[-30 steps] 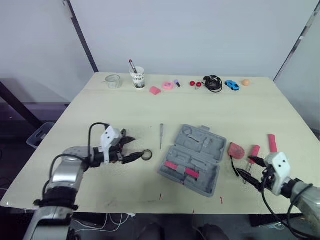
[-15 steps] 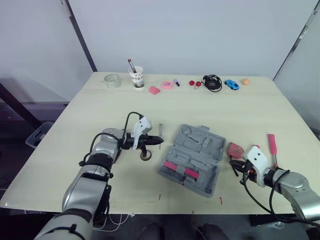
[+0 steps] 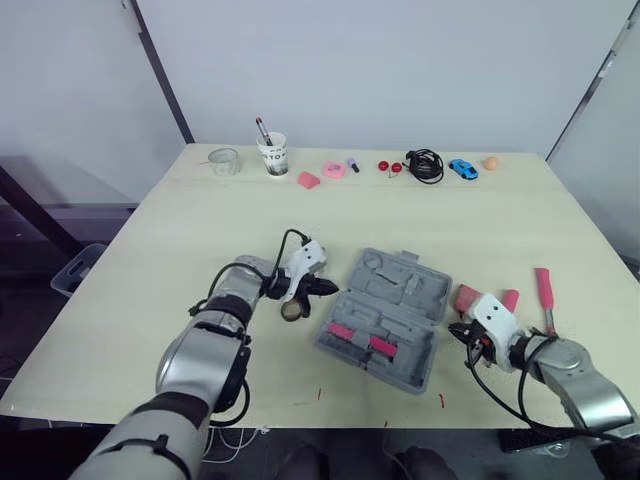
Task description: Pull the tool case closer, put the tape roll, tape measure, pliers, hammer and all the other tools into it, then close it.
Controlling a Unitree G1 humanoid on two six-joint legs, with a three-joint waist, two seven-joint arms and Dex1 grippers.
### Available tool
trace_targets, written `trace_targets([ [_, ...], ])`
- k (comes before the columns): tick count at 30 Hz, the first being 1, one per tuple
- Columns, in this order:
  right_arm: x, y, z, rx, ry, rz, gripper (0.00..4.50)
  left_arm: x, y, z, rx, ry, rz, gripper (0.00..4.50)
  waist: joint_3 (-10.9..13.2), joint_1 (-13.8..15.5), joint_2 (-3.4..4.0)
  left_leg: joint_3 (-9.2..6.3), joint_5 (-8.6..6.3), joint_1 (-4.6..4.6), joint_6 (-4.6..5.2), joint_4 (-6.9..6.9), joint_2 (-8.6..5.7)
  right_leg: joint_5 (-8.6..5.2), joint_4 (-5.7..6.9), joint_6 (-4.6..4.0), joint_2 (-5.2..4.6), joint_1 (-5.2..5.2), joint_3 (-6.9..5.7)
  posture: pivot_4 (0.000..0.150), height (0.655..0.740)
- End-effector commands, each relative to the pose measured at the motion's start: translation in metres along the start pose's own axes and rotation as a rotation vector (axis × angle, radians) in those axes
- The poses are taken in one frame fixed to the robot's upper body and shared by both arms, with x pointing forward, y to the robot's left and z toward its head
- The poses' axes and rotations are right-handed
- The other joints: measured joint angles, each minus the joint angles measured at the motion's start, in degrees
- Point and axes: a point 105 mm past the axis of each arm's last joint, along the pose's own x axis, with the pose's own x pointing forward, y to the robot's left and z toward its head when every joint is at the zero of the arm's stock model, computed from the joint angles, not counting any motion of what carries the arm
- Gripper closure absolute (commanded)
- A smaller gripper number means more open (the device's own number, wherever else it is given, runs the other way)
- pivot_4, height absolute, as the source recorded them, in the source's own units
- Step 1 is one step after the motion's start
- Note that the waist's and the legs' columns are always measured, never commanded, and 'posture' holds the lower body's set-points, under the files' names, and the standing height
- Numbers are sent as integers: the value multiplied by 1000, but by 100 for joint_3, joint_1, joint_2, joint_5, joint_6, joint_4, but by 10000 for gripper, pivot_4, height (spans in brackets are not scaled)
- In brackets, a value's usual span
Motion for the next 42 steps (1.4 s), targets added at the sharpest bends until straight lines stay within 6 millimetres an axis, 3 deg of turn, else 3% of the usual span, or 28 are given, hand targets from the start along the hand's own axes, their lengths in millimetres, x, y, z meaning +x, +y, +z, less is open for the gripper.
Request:
trace_targets([
  [1,2,-2,4,-19,0,1,45000,-1,4,8,34,-3,10,44642,0,-1,0,0,0,0,0,0,0,0,0,0,0,0,0,1500,7400],
  [13,18,4,9,-26,-11,41,45000,1,3,8,27,1,12,44642,0,-1,0,-2,0,1,0,2,0,0,8,0,0,0,-1,1500,7400],
  [42,27,9,12,-28,-29,50,45000,22,-3,9,78,91,12,44642,0,-16,0,-3,0,8,0,6,0,0,31,0,1,-1,0,1500,7400],
])
